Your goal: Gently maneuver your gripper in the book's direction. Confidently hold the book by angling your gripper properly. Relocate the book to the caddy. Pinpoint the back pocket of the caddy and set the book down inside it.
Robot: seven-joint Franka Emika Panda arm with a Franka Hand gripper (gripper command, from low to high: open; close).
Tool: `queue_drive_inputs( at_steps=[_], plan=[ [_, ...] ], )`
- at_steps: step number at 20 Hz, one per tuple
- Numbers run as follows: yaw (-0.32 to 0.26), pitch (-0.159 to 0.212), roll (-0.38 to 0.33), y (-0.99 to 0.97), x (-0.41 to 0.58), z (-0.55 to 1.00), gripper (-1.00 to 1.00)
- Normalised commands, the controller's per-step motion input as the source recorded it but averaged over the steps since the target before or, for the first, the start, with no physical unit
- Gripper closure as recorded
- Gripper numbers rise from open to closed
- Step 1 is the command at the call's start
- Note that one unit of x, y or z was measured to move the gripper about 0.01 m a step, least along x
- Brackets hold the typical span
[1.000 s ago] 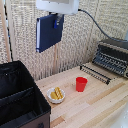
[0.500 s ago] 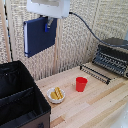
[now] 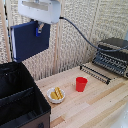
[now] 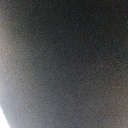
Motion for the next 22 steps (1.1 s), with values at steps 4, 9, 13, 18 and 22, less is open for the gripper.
queue_drive_inputs(
  at_steps=[4, 9, 13, 18, 22],
  plan=[
    [-0.073, 0.019, 0.001, 0.83, 0.27, 0.34, 1.0],
    [-0.065, 0.015, 0.0, 0.83, 0.336, 0.37, 1.0],
    [-0.069, 0.033, 0.0, 0.76, 0.356, 0.3, 1.0],
    [-0.128, 0.043, 0.0, 0.51, 0.42, 0.09, 1.0],
    [-0.171, 0.052, 0.0, 0.33, 0.422, 0.0, 1.0]
  ],
)
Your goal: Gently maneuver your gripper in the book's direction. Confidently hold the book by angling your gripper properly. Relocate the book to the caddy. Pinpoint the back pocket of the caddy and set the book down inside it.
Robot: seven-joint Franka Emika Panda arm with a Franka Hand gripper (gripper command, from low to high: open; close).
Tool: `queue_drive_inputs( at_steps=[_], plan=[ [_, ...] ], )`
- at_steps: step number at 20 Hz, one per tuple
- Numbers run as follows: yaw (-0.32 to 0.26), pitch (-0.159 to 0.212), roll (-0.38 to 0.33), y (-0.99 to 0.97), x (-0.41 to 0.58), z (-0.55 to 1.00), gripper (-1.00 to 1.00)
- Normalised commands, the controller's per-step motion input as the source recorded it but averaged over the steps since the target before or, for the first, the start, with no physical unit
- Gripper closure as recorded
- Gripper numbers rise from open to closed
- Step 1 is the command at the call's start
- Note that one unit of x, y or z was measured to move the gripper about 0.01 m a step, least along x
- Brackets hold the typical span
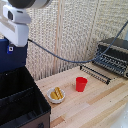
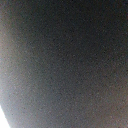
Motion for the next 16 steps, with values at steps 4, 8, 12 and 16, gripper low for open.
queue_drive_inputs(
  at_steps=[4, 8, 12, 16],
  plan=[
    [-0.156, 0.04, -0.025, 0.31, 0.457, -0.02, 1.0],
    [-0.062, 0.005, -0.059, 0.17, 0.288, 0.0, -1.0],
    [0.044, 0.013, -0.04, 0.04, 0.171, 0.04, -1.0],
    [0.079, 0.042, -0.031, 0.0, 0.114, 0.16, -1.0]
  ],
)
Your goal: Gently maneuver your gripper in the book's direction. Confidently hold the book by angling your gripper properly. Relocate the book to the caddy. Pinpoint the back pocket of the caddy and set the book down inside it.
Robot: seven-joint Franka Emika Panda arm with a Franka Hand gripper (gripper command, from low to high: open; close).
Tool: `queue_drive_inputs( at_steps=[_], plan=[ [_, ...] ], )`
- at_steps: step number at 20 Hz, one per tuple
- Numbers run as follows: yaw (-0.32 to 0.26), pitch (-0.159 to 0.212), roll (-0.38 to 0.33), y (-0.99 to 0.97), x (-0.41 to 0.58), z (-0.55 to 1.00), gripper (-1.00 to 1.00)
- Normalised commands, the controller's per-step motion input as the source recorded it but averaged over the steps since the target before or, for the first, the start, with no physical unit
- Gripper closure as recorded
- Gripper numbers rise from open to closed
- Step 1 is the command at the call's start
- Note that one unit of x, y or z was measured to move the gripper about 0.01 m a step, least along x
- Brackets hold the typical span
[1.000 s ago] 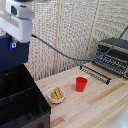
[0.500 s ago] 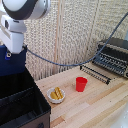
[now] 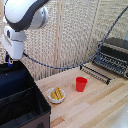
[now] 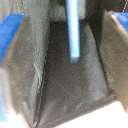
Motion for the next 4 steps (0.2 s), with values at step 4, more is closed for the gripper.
queue_drive_inputs(
  at_steps=[4],
  plan=[
    [0.006, 0.18, 0.029, -0.11, 0.091, 0.39, -1.0]
  ],
)
